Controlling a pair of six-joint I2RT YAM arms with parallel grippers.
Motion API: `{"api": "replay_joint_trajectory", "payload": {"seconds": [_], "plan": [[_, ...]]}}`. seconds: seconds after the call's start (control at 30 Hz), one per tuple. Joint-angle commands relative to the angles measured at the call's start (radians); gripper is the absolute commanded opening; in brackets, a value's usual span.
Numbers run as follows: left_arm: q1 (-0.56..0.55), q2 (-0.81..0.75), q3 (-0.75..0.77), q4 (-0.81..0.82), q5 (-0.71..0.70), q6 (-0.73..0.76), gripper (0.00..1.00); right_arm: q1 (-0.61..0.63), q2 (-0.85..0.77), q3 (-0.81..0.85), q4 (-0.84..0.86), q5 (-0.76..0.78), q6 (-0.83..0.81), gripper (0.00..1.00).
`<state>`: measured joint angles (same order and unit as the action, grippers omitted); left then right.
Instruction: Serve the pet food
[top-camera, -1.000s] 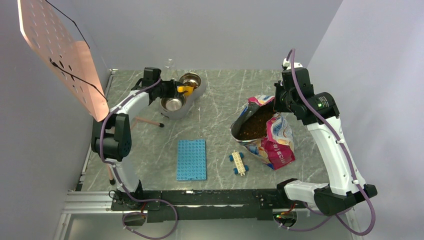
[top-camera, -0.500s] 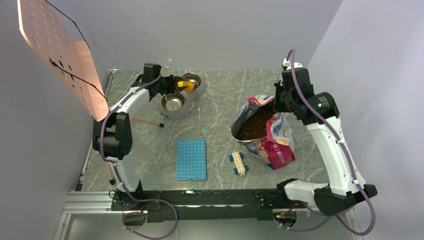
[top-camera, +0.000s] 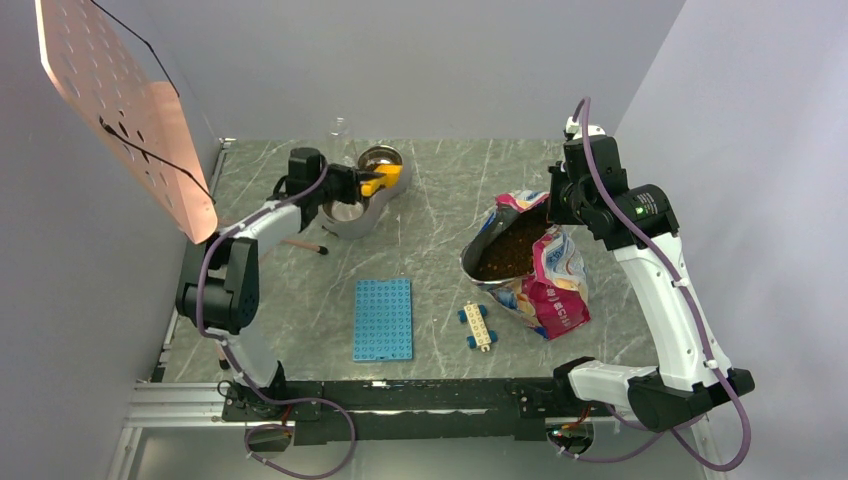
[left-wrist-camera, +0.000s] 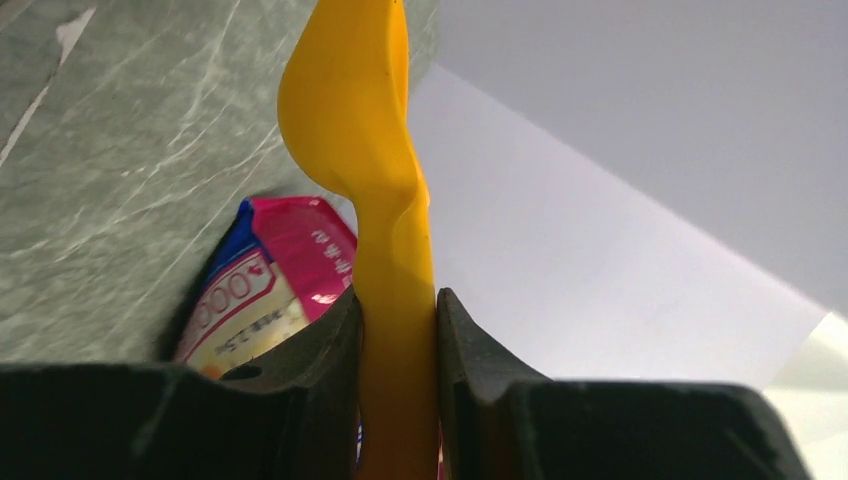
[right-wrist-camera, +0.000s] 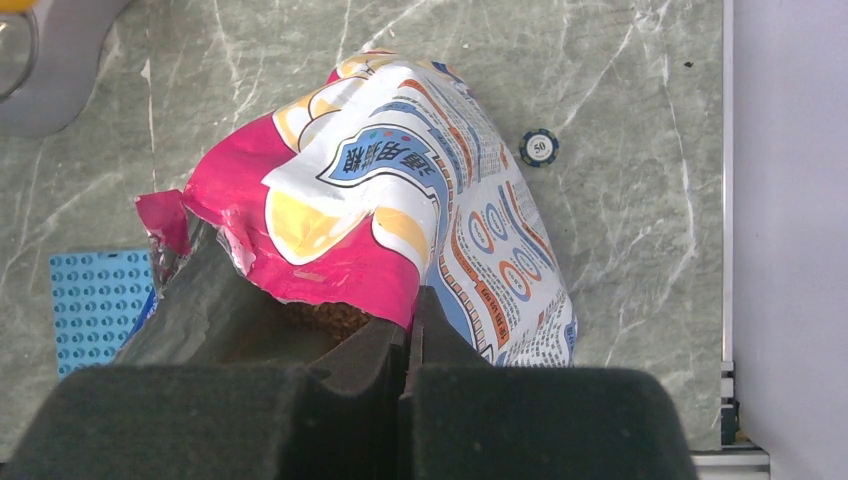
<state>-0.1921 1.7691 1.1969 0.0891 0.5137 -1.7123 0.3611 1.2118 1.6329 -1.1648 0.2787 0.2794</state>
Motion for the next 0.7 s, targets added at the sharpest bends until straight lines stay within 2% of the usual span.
{"api": "replay_joint_trajectory", "payload": {"seconds": [0.0,0.1,0.3,0.4,0.5,0.67], "plan": [[-0.04,-0.082,-0.182,0.397,0.106,0.067,0.0,0.008,-0.071,0.05,0.239,-0.007,0.001,0.0],[-0.069,-0.099,-0.283,0.562,0.167,0.123,0.0,0.009,-0.077,0.042,0.239,-0.018,0.004,0.0],[-0.166,-0.208,-0.433,0.644,0.216,0.209,0.0,0.009,-0.092,0.022,0.234,-0.028,0.014,0.0],[-0.227,-0.312,-0.495,0.608,0.204,0.24,0.0,0.012,-0.091,0.019,0.225,-0.018,0.018,0.0],[-0.314,-0.434,-0.494,0.395,0.194,0.342,0.0,0.019,-0.092,0.0,0.226,0.008,0.013,0.0],[-0.431,-0.681,-0.406,-0.207,0.019,0.511,0.0,0.046,-0.087,-0.022,0.233,0.053,-0.012,0.0]]}}
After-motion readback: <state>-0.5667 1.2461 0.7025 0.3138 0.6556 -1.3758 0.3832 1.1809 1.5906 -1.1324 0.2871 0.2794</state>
